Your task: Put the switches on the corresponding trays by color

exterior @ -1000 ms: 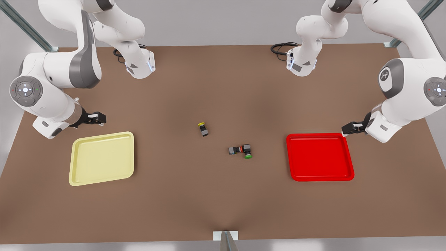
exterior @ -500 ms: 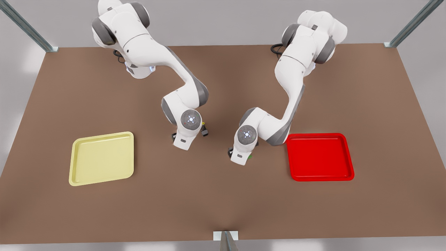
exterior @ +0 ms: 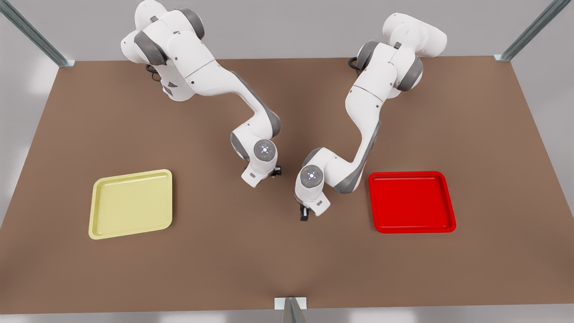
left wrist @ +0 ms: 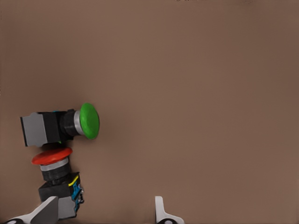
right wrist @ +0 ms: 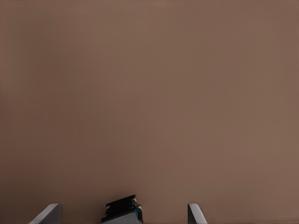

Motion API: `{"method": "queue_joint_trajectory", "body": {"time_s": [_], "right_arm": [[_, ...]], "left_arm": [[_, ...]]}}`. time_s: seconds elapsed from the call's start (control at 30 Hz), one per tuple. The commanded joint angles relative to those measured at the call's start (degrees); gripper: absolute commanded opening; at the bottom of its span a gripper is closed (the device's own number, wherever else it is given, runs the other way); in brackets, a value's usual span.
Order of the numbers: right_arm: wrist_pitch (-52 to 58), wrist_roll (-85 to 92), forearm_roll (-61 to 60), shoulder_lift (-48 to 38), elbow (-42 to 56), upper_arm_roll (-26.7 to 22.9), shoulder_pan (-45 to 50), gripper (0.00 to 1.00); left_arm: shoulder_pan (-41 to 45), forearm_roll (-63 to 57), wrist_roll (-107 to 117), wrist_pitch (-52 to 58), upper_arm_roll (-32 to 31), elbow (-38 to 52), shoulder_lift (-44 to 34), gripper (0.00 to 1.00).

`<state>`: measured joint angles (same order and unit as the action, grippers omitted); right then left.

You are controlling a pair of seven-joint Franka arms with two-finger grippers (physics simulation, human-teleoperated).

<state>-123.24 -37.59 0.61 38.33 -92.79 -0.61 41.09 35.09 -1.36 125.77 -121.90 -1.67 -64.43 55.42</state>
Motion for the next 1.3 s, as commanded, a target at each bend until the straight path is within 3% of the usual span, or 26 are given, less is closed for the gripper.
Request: {"method": "queue_joint_trajectory", "body": {"time_s": [0.0, 0.2, 0.37, 0.53, 0.8, 1.07, 1.1, 1.2, 1.27], "right_arm": [[-6.66, -25.17, 0.0, -0.19, -2.03, 0.0, 0.13, 1.0], [-10.89, -19.37, 0.44, -0.19, -4.41, 0.7, 0.22, 1.0], [-8.78, -5.84, 0.36, -0.01, -5.64, 0.7, 0.04, 1.0], [-6.58, 3.31, 0.36, 0.16, -5.99, 0.79, 0.22, 1.0], [-5.35, 17.46, 0.0, 0.43, -7.23, 0.88, -0.13, 1.0], [-4.64, 17.72, -0.17, 0.34, -7.14, 0.88, -0.31, 1.0], [-4.64, 17.72, -0.17, 0.34, -7.14, 0.97, -0.31, 0.92], [-4.64, 17.72, -0.17, 0.43, -6.96, 0.88, -0.31, 0.74], [-4.64, 17.72, -0.17, 0.43, -6.87, 0.97, -0.31, 0.71]], "left_arm": [[0.15, -0.31, 47.91, -2.91, 0.0, 0.0, 0.03, 1.0], [-0.02, 0.04, 26.81, 0.61, -1.58, -2.37, -0.32, 1.0], [0.07, -0.4, 24.61, 2.54, -1.67, -2.54, -0.76, 1.0], [-0.02, -0.23, 4.05, 1.93, -2.29, -2.54, -0.32, 1.0], [-0.02, -0.14, -3.16, -0.71, -2.38, -2.54, 0.91, 1.0], [-0.46, 0.04, -6.15, -0.27, -2.73, -3.25, 1.7, 1.0], [-0.46, 0.04, -6.06, -0.18, -2.73, -3.16, 1.7, 1.0], [-0.46, 0.13, -5.97, -0.1, -2.64, -3.16, 1.7, 0.8], [-0.55, 0.13, -5.97, -0.18, -2.73, -3.16, 1.62, 0.69]]}}
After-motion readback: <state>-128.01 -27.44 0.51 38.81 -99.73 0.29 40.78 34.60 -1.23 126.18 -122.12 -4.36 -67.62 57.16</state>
